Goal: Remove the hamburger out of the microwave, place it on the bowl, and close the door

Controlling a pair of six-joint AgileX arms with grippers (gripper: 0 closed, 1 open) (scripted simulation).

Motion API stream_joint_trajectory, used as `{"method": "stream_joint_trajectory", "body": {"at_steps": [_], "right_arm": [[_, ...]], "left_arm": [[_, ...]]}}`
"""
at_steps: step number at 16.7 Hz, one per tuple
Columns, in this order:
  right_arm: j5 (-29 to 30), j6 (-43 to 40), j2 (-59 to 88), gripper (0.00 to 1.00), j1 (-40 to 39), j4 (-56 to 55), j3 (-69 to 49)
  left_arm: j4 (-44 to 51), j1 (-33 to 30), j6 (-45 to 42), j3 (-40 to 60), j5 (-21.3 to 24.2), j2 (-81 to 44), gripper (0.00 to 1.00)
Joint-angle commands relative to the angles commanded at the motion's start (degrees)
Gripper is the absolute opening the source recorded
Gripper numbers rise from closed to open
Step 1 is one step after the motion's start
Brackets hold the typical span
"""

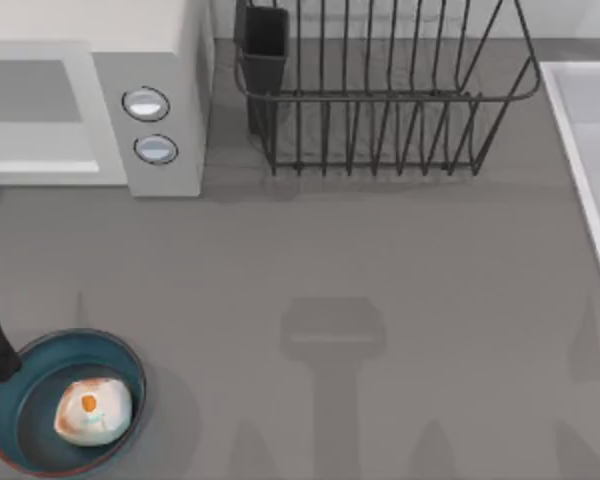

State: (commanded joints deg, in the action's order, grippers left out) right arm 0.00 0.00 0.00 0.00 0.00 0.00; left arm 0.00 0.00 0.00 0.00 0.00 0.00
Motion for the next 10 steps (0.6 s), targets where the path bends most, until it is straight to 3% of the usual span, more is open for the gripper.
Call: {"method": "stream_joint_trajectory", "body": {"at_steps": [2,10], "right_arm": [[0.00,0.00,0.00,1.00,0.00,0.00,0.00],[0.00,0.00,0.00,1.00,0.00,0.00,0.00]], "left_arm": [[0.00,0.00,0.00,0.00,0.00,0.00,1.00],[0.00,0.00,0.00,0.00,0.00,0.00,0.40]]}}
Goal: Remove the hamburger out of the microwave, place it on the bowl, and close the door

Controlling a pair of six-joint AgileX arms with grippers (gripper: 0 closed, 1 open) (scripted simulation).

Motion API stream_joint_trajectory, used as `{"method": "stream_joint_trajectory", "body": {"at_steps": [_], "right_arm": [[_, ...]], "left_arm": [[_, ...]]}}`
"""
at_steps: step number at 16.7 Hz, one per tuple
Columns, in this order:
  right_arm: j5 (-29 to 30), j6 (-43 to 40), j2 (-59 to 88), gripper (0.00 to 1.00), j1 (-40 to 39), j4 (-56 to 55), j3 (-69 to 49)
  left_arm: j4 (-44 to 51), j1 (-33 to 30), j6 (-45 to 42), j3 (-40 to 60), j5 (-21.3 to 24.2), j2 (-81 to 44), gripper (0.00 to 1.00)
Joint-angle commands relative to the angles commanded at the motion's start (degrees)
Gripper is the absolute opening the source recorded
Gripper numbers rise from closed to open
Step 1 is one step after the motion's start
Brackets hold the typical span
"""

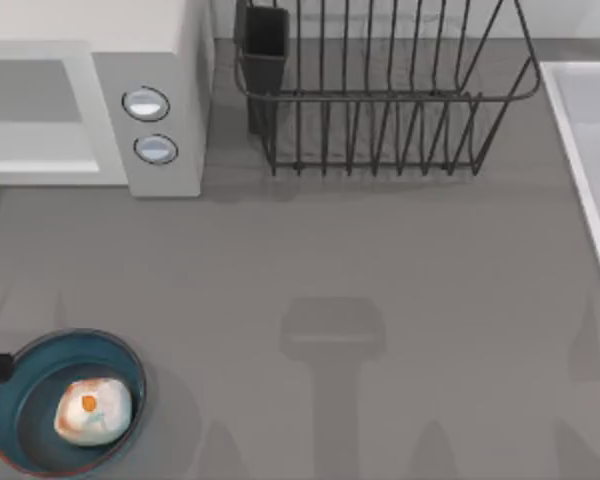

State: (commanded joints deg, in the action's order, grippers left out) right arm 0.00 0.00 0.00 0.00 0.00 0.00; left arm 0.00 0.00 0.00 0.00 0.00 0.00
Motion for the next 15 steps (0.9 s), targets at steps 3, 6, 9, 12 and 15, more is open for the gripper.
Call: {"method": "stream_joint_trajectory", "body": {"at_steps": [3,6,9,12,15], "right_arm": [[0.00,0.00,0.00,1.00,0.00,0.00,0.00],[0.00,0.00,0.00,1.00,0.00,0.00,0.00],[0.00,0.00,0.00,1.00,0.00,0.00,0.00],[0.00,0.00,0.00,1.00,0.00,0.00,0.00],[0.00,0.00,0.00,1.00,0.00,0.00,0.00]], "left_arm": [[0.00,0.00,0.00,0.00,0.00,0.00,0.17],[0.00,0.00,0.00,0.00,0.00,0.00,0.00],[0.00,0.00,0.00,0.00,0.00,0.00,0.00],[0.00,0.00,0.00,0.00,0.00,0.00,0.00],[-0.19,-0.09,0.01,0.03,-0.08,-0.21,0.00]]}}
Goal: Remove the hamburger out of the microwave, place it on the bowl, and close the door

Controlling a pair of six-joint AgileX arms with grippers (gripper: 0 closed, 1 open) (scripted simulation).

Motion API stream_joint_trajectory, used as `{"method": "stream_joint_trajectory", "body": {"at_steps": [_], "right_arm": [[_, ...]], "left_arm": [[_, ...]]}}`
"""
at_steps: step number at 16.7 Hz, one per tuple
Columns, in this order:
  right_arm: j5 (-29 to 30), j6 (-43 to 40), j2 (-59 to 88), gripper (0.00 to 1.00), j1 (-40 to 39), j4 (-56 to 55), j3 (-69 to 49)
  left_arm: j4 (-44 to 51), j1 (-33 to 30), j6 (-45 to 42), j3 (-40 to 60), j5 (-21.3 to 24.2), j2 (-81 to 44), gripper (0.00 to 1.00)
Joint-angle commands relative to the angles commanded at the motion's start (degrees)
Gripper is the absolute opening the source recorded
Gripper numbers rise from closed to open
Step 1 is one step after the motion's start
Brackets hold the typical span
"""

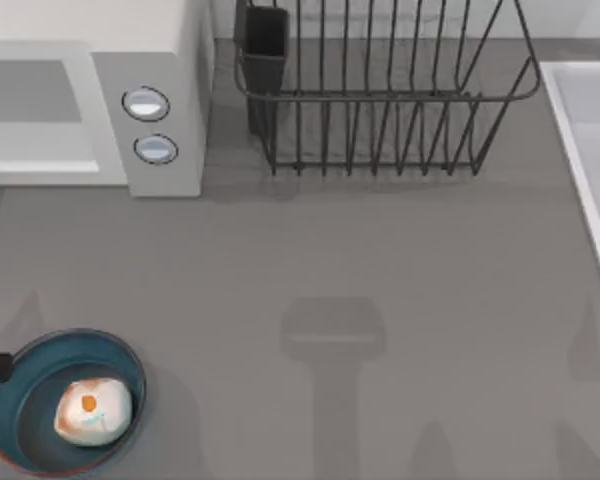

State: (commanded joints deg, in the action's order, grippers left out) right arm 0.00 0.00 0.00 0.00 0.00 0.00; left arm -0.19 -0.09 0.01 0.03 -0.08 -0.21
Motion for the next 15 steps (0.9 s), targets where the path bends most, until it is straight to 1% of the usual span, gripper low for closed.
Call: {"method": "stream_joint_trajectory", "body": {"at_steps": [8,13,15], "right_arm": [[0.00,0.00,0.00,1.00,0.00,0.00,0.00],[0.00,0.00,0.00,1.00,0.00,0.00,0.00],[0.00,0.00,0.00,1.00,0.00,0.00,0.00]], "left_arm": [[-11.80,-3.94,-0.20,0.86,-3.92,-12.68,0.00],[-12.27,-3.93,-0.20,0.64,-4.05,-13.10,0.00],[-14.48,-4.52,-0.23,0.41,-4.62,-15.27,0.00]]}}
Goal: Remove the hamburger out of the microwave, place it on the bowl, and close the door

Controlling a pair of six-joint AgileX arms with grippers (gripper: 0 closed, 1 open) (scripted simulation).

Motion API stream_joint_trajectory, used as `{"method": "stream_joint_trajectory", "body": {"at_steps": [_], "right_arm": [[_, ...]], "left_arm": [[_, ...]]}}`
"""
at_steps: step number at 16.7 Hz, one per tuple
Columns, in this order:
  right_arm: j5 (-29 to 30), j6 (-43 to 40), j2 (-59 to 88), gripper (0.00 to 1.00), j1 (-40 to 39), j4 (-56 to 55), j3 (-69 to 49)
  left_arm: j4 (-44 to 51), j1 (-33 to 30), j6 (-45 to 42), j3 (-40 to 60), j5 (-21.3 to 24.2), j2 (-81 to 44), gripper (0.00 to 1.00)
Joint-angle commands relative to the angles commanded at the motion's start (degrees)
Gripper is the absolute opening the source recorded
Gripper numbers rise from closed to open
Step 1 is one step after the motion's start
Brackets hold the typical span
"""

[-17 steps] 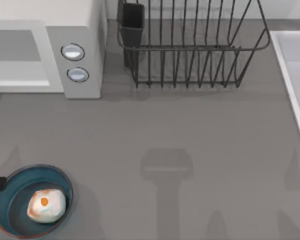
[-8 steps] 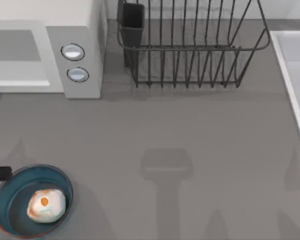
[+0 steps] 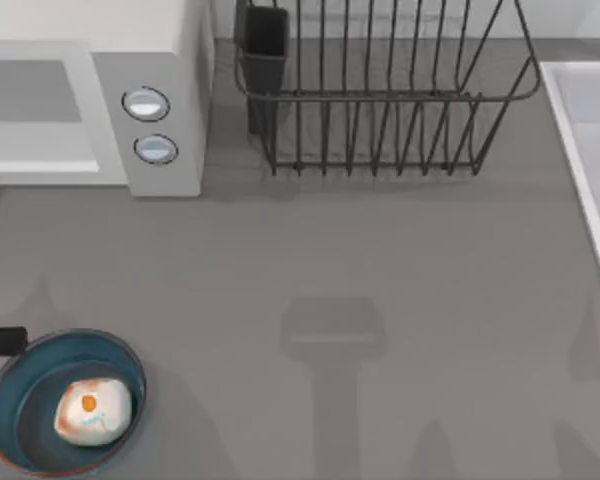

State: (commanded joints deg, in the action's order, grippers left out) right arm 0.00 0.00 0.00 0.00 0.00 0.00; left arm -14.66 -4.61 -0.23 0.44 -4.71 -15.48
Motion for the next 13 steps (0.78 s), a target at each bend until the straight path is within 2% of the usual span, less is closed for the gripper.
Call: {"method": "stream_joint_trajectory", "body": {"at_steps": [6,11,13], "right_arm": [[0.00,0.00,0.00,1.00,0.00,0.00,0.00],[0.00,0.00,0.00,1.00,0.00,0.00,0.00],[0.00,0.00,0.00,1.00,0.00,0.00,0.00]], "left_arm": [[-12.16,-2.32,-0.15,-1.07,-2.26,-10.78,0.00],[-12.49,-2.46,-0.16,-0.77,-2.58,-11.32,0.00],[-11.60,-4.55,-0.18,1.28,-4.66,-12.46,0.00]]}}
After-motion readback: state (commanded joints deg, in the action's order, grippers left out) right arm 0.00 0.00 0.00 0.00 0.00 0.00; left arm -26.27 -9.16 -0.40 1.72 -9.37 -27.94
